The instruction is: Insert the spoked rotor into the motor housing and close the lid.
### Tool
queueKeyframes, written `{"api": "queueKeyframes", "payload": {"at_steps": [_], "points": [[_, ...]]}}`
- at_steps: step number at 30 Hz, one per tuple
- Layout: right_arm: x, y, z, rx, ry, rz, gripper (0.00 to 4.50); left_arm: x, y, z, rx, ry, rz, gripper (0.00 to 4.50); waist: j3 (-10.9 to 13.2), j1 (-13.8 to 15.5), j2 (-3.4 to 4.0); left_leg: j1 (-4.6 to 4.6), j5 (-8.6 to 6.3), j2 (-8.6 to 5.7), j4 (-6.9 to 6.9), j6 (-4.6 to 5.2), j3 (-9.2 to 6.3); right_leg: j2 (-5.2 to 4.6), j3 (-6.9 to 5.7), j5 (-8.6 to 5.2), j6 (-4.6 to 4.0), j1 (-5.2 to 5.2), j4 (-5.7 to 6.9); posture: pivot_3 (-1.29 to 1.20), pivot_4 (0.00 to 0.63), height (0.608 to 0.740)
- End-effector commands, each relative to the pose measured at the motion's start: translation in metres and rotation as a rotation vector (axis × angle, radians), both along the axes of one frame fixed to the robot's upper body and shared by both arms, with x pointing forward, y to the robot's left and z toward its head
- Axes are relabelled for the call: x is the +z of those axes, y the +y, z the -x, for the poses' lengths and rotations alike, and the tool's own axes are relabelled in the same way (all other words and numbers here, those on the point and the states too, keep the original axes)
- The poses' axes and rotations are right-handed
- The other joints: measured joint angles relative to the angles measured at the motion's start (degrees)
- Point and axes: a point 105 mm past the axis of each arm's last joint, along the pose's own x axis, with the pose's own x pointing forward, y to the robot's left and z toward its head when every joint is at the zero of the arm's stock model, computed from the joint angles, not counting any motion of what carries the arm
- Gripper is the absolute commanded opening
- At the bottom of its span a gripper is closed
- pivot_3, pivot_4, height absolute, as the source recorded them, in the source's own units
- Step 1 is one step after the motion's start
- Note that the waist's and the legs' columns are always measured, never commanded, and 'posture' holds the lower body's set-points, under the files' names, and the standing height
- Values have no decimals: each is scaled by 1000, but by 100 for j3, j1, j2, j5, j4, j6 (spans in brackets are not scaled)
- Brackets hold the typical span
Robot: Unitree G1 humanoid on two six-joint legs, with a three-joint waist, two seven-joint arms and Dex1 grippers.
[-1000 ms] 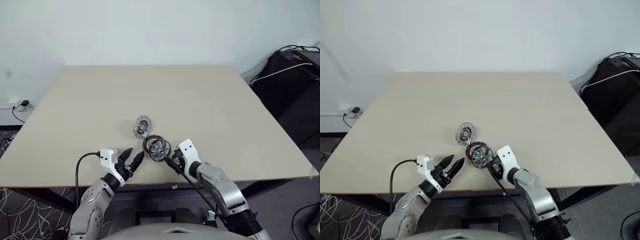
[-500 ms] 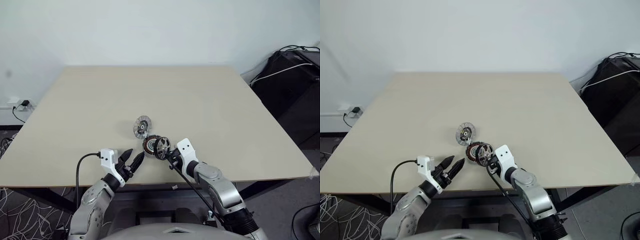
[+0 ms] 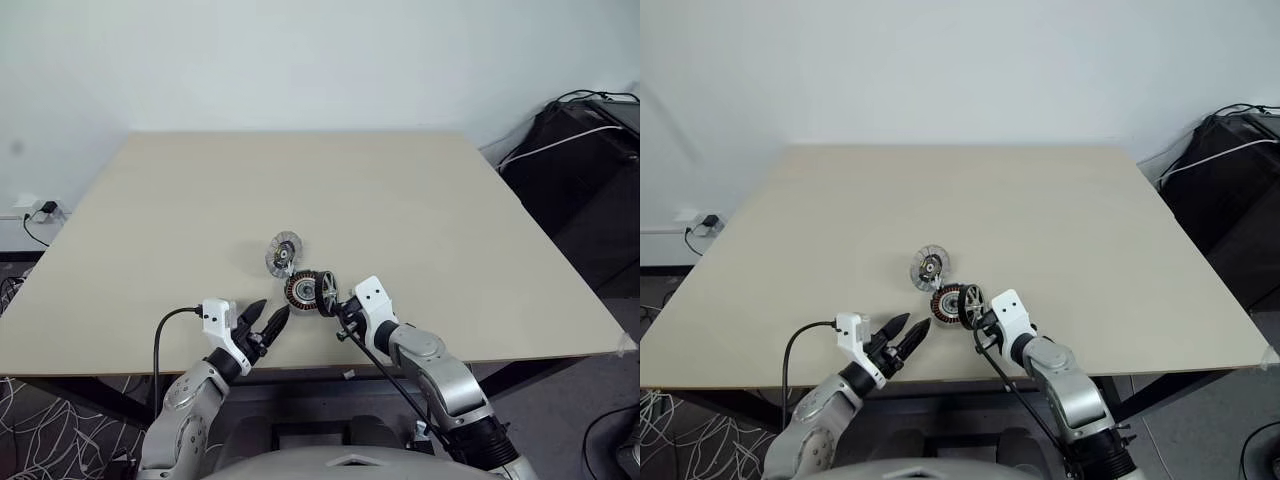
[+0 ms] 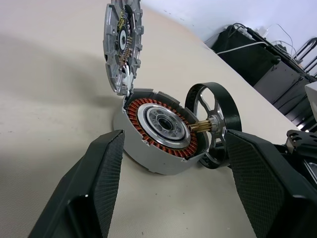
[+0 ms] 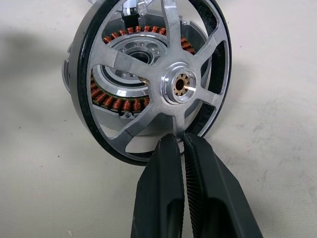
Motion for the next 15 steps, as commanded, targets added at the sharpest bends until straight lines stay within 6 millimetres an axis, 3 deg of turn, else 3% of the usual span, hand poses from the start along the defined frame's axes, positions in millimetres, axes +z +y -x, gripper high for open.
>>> {"api": "queueKeyframes", "payload": {"at_steps": [1,10,15], "points": [[18,6,-8,17,-69,-19,17,8,-4,-3,-13,-31,17,3402,0,0,0,0,0,0,0,0,0,0,0,0,0,0,0,0,0,740],[51,2,-18,54,-245,86,17,7,-4,-4,-14,-30,22,3402,0,3,1,0,0,-2,2,0,0,0,0,0,1,0,1,0,0,740],[55,5,-24,130,-320,231,17,8,-5,-4,-13,-32,29,3402,-1,7,1,1,1,-7,3,0,1,1,-1,0,1,1,1,0,0,740]]}}
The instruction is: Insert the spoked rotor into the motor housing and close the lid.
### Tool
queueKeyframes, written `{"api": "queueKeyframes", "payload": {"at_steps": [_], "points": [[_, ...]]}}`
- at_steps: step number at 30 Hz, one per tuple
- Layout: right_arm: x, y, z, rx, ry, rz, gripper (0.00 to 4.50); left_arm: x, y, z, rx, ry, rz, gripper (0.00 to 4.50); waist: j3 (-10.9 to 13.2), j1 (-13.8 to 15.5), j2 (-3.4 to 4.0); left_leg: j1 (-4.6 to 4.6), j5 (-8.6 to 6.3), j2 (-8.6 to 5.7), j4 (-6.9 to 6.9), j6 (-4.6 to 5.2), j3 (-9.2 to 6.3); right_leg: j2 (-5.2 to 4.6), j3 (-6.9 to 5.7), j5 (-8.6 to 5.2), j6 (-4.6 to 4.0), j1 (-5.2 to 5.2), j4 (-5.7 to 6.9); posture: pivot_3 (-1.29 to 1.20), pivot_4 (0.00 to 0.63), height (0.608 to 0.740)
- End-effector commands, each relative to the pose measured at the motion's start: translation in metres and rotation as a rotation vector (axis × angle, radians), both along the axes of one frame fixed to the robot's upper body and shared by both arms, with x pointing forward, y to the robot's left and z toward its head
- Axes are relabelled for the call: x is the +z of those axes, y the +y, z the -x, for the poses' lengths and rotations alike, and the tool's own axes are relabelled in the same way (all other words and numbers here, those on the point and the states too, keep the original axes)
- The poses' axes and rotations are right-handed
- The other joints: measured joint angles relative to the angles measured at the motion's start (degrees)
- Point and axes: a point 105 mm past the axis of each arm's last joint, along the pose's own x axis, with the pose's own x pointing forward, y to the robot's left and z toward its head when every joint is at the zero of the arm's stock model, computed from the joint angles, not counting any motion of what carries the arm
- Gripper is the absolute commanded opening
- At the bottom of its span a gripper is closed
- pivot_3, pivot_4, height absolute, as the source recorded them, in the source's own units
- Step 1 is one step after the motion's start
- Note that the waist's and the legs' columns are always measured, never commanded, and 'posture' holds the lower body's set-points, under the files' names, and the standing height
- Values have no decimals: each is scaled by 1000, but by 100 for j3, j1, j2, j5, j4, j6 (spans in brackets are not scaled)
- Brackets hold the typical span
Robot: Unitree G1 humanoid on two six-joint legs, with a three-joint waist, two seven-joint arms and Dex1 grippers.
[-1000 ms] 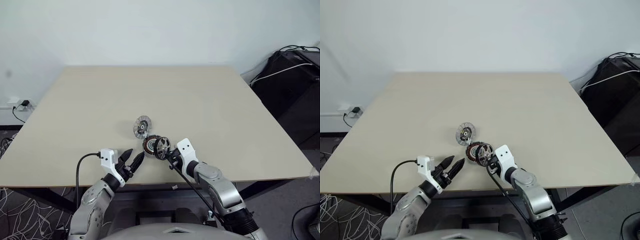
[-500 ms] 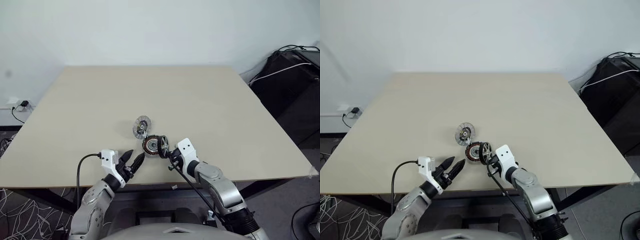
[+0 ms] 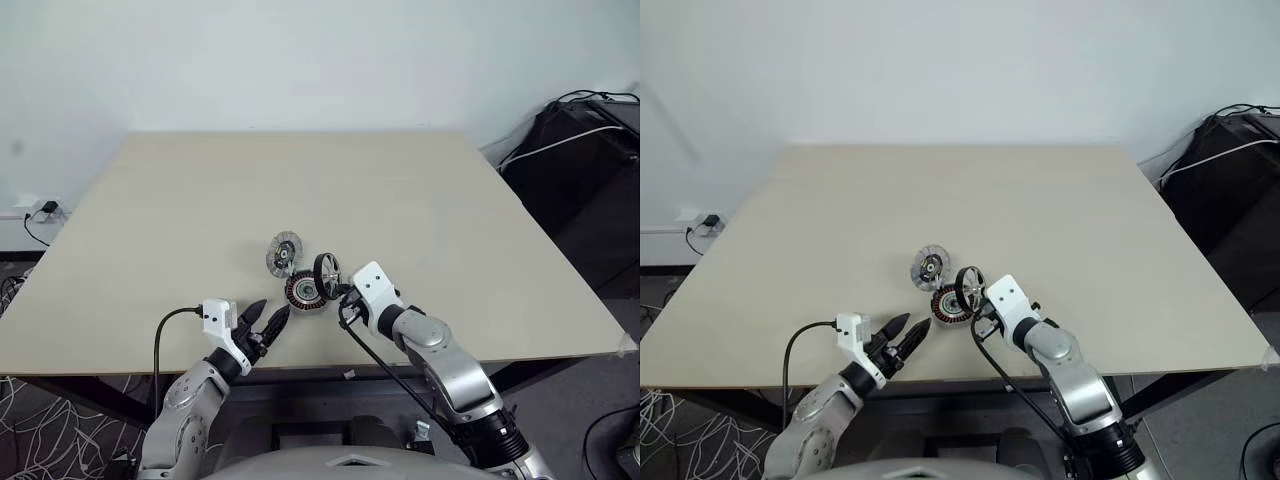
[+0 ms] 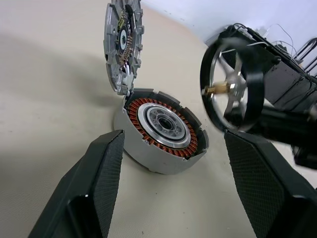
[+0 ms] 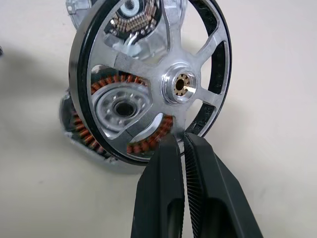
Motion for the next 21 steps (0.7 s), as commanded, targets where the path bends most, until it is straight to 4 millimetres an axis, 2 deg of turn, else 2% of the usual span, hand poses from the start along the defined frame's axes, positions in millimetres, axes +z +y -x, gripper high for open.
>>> {"api": "queueKeyframes", "payload": {"at_steps": [1,11,21], "points": [[15,8,-7,70,-106,79,17,9,-5,-4,-14,-35,26,3402,-1,1,-1,0,0,0,0,0,0,0,0,0,0,1,0,0,0,740],[-2,25,-10,274,-136,290,17,9,-4,-2,-4,-34,34,3402,-1,0,-2,6,2,-6,3,2,0,2,0,1,0,7,0,0,0,740],[8,27,-22,426,-219,451,17,8,-4,-2,-1,-29,42,3402,-2,4,-4,15,2,-7,5,3,-1,3,-2,2,2,16,1,0,0,740]]}}
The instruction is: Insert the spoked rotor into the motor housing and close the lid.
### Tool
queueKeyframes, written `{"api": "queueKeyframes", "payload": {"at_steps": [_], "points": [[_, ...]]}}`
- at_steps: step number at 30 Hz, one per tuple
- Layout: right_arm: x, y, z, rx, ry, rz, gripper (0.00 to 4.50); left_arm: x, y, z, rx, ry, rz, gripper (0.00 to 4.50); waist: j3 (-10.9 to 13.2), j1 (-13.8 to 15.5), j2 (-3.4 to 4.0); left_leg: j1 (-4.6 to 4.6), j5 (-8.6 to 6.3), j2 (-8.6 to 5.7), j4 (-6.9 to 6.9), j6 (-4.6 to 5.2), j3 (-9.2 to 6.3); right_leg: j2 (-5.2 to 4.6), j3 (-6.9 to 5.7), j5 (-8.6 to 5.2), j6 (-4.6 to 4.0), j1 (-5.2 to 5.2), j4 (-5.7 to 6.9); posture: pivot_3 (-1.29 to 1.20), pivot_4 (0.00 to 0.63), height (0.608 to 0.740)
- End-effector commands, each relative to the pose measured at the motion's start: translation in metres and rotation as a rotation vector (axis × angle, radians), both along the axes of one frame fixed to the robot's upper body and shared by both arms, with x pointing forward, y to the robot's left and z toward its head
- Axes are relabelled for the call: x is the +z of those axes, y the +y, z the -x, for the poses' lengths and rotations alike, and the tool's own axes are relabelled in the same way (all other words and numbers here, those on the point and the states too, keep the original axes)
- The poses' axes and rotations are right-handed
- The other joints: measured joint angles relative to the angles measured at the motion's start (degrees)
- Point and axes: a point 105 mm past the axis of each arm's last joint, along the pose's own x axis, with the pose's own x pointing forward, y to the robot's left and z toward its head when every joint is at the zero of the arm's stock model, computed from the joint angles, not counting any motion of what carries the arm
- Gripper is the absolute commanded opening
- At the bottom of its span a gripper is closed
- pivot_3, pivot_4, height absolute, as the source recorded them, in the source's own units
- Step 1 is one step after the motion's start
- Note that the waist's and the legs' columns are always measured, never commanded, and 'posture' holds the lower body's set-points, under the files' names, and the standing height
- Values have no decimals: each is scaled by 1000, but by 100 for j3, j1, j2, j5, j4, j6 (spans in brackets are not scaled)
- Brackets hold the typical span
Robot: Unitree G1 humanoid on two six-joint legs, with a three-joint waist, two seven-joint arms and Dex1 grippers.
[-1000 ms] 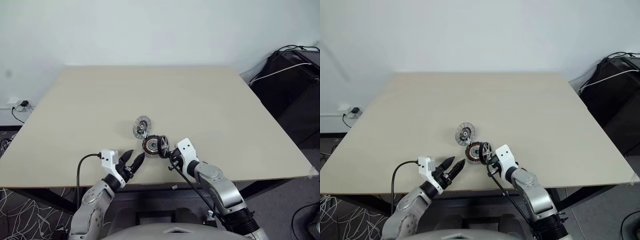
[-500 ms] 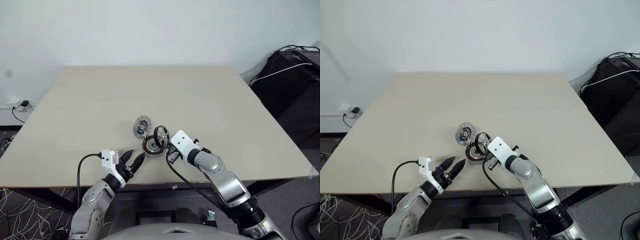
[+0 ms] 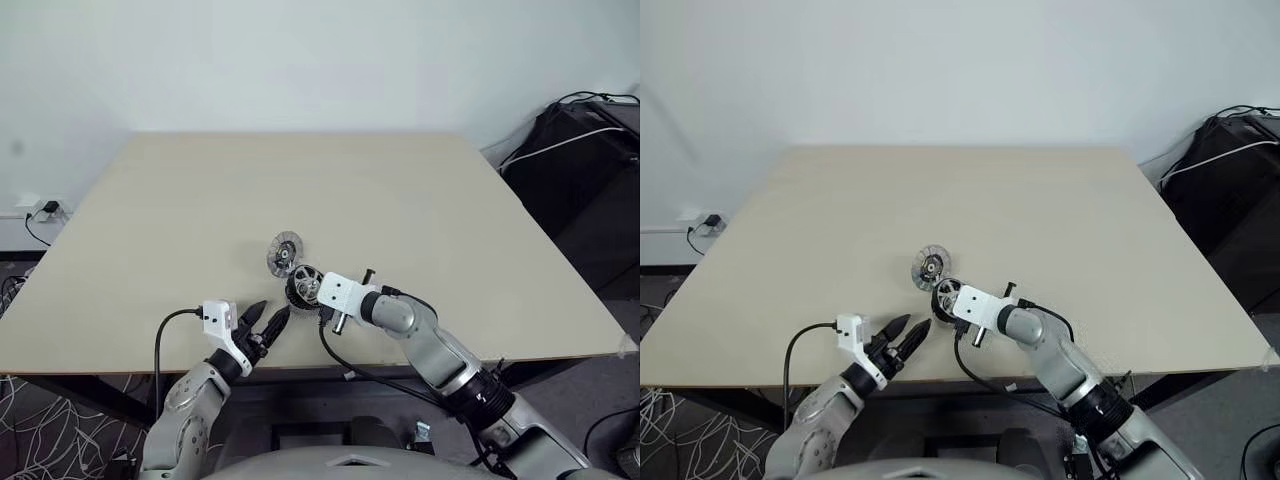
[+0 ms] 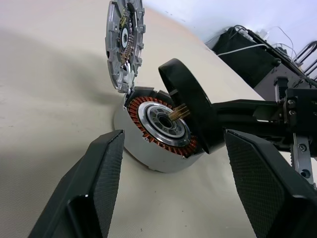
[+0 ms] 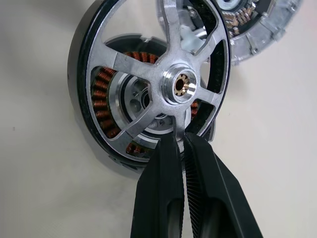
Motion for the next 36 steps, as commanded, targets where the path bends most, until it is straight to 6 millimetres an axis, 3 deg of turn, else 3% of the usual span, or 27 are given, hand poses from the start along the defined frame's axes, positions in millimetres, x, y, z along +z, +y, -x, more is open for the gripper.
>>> {"api": "queueKeyframes", "payload": {"at_steps": [1,9,19,27,36], "points": [[17,3,-9,69,-74,37,17,9,-3,-2,-9,-34,21,3402,0,2,0,1,0,0,0,0,-1,0,0,0,0,1,0,0,0,740],[29,1,-21,158,-121,132,17,8,-3,-2,-4,-33,30,3402,0,2,-1,2,0,-1,1,0,-1,1,-1,0,0,3,0,0,0,740],[16,-5,-22,277,-135,288,17,8,-4,-2,5,-35,38,3402,-1,25,0,3,1,-2,3,0,0,1,-1,1,0,5,1,0,0,740],[13,-3,-27,297,-149,313,17,8,-3,-2,10,-34,41,3402,-2,50,-2,6,1,-2,6,0,-2,0,-2,1,0,9,2,0,0,740],[25,1,-37,288,-196,302,17,6,-4,-1,9,-29,44,3402,-2,47,-1,6,1,-2,6,0,-2,1,-2,2,-1,8,3,0,0,740]]}}
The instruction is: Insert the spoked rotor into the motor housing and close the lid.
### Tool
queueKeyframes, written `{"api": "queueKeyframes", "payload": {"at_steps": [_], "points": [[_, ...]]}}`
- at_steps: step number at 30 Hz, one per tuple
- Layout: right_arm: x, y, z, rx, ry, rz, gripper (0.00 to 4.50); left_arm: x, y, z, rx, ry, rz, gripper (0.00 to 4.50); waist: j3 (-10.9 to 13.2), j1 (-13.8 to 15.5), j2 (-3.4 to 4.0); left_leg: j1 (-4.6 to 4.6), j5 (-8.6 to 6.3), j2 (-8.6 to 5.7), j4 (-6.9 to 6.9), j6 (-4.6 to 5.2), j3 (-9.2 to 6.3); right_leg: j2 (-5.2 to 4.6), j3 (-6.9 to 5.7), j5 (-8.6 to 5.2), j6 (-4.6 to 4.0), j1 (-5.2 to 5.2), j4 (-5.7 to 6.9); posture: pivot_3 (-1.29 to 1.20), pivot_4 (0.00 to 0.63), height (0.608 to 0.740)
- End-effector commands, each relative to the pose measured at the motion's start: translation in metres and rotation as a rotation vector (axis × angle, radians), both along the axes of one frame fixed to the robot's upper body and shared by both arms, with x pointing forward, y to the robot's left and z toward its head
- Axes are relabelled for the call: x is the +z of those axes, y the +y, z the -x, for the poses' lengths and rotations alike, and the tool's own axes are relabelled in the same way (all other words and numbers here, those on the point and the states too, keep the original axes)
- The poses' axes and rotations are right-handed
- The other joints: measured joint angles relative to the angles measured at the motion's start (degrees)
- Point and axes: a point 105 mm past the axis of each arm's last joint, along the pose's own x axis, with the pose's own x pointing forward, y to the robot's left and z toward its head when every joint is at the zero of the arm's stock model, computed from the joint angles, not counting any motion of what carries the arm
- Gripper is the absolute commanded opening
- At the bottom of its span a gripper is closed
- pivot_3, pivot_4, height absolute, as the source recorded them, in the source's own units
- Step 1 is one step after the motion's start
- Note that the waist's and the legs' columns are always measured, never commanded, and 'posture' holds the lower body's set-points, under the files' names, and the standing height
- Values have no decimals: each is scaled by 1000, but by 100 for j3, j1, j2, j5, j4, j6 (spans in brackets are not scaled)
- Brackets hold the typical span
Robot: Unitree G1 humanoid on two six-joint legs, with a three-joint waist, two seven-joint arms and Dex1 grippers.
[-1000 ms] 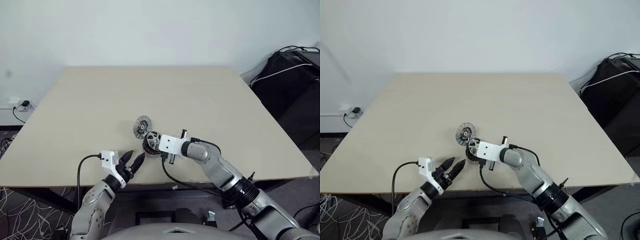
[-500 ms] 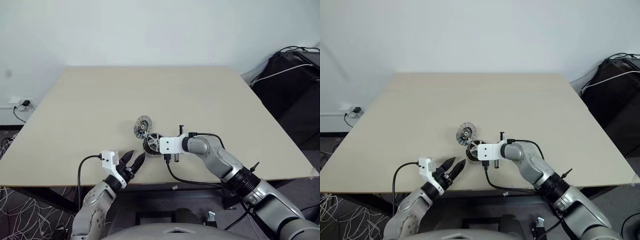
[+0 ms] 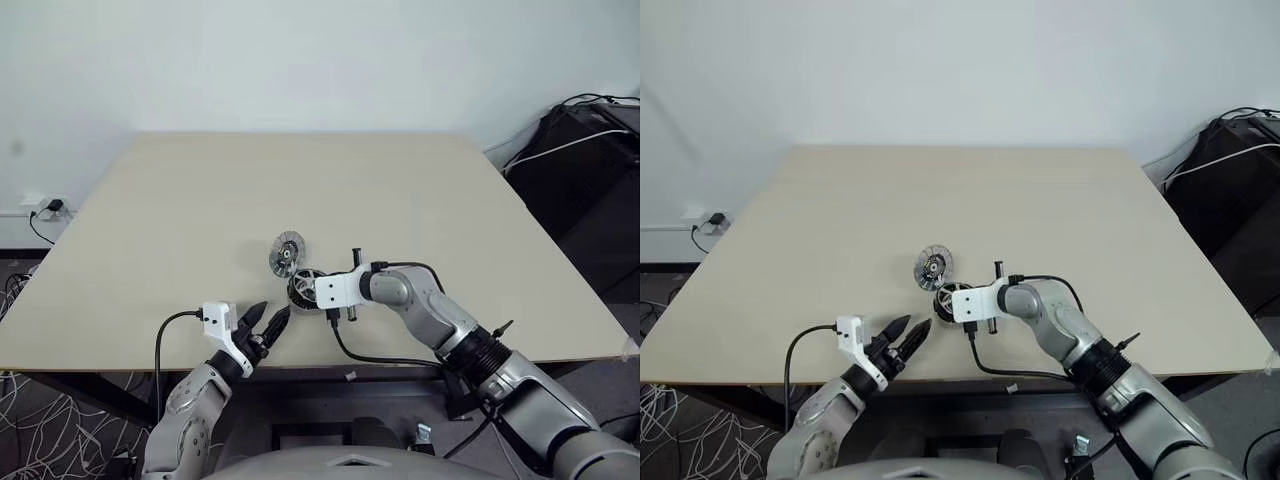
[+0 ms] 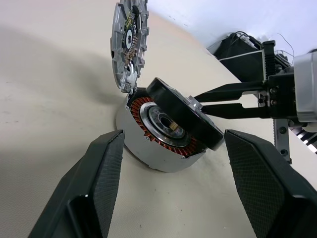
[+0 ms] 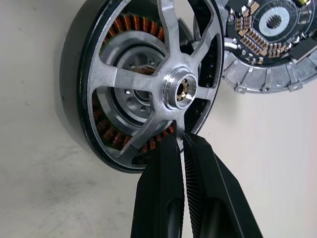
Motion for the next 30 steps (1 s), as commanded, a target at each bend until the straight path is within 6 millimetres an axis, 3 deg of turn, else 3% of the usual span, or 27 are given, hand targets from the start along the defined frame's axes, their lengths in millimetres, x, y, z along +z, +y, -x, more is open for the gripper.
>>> {"api": "queueKeyframes", "payload": {"at_steps": [1,17,24,30], "points": [[21,3,-12,3,-70,-27,17,7,-2,-2,-2,-33,26,3402,0,-2,0,0,0,0,0,0,0,0,0,0,0,0,0,0,0,740],[16,7,-18,-10,-69,-31,17,7,-3,-2,3,-34,31,3402,0,-8,1,0,0,0,0,0,0,0,0,1,-1,-1,2,0,0,740],[19,6,-20,-4,-82,-35,2110,7,-2,-2,8,-33,33,3402,0,-10,1,0,0,0,0,0,0,0,0,1,-2,-1,2,0,0,740],[45,8,-17,-5,-112,-128,2110,6,-4,-2,1,-31,36,3402,0,-8,1,0,0,0,0,-1,0,0,0,1,-2,-2,2,0,0,740]]}}
